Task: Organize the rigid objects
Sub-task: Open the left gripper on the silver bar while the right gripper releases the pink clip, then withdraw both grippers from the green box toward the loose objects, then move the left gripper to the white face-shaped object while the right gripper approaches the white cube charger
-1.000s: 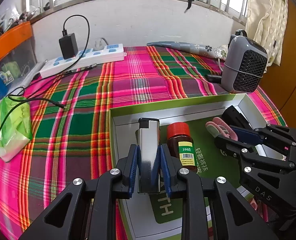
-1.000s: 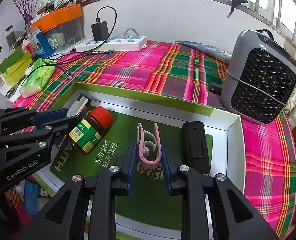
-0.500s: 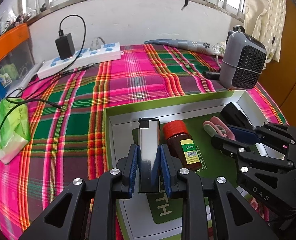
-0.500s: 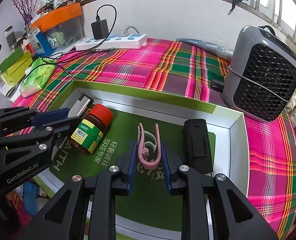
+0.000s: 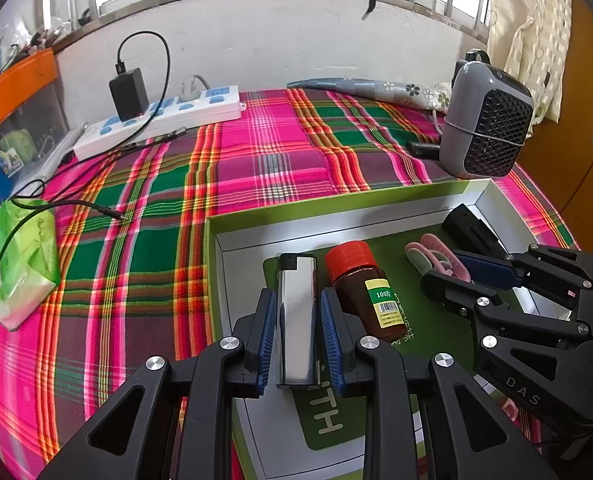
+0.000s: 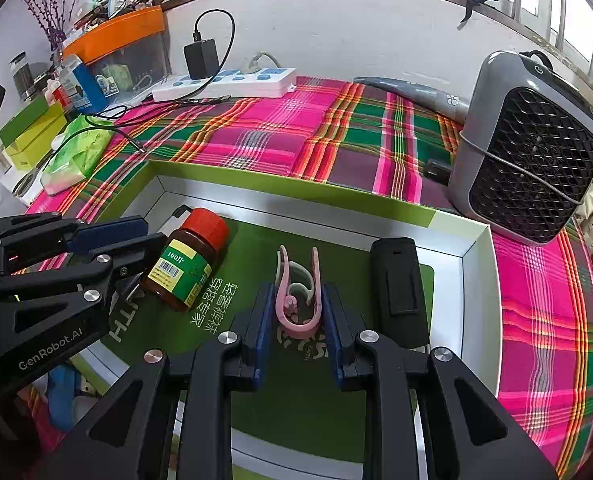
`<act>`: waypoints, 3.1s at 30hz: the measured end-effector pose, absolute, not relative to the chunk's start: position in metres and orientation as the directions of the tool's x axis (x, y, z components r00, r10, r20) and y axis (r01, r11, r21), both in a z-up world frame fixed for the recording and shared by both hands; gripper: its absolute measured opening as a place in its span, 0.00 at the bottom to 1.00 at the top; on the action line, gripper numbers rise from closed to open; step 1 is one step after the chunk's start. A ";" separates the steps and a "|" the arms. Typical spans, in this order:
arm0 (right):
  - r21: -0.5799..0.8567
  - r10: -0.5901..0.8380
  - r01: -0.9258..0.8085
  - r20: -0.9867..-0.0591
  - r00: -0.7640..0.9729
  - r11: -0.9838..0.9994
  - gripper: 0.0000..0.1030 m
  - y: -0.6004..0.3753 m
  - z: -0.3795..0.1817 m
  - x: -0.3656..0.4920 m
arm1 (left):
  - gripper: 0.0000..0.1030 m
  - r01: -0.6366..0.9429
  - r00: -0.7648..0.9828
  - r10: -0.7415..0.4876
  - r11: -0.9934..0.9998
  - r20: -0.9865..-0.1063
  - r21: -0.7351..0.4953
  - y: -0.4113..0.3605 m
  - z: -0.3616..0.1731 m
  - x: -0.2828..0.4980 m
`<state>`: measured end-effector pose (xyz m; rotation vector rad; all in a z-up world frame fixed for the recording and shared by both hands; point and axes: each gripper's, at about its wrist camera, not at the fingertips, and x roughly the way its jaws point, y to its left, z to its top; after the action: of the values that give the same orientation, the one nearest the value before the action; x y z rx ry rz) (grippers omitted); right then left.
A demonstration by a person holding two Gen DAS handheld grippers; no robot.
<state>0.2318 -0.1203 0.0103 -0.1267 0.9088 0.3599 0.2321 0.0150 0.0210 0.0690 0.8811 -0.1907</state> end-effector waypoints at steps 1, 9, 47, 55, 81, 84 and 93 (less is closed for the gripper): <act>0.044 0.251 -0.356 -0.790 0.560 0.933 0.24 -0.121 0.010 0.232 | 0.22 0.194 0.621 -0.137 0.981 -0.772 -0.019 0.015 0.021 0.232; 0.045 0.253 -0.357 -0.787 0.563 0.933 0.24 -0.121 0.011 0.232 | 0.24 0.197 0.621 -0.139 0.980 -0.772 -0.018 0.015 0.021 0.231; 0.054 0.255 -0.317 -0.728 0.636 0.947 0.34 -0.132 0.045 0.167 | 0.33 0.126 0.705 -0.125 0.991 -0.698 -0.049 0.040 0.059 0.157; 0.065 0.248 -0.293 -0.719 0.649 0.954 0.34 -0.141 0.049 0.149 | 0.33 0.100 0.707 -0.121 0.992 -0.696 -0.071 0.055 0.056 0.137; 0.110 0.212 -0.193 -0.728 0.652 0.975 0.50 -0.193 0.028 0.098 | 0.38 0.060 0.673 -0.181 0.980 -0.717 -0.191 0.092 0.024 0.073; 0.115 0.232 -0.219 -0.728 0.645 0.969 0.50 -0.190 0.027 0.098 | 0.40 0.068 0.666 -0.199 0.976 -0.719 -0.208 0.092 0.021 0.070; 0.156 0.281 -0.252 -0.751 0.597 0.955 0.50 -0.183 0.018 0.112 | 0.40 0.074 0.645 -0.213 0.973 -0.733 -0.218 0.089 0.015 0.068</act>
<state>0.1122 -0.1830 0.0175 0.0346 0.8778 0.3093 0.0676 0.0892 0.0145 -0.1739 0.8547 -0.1644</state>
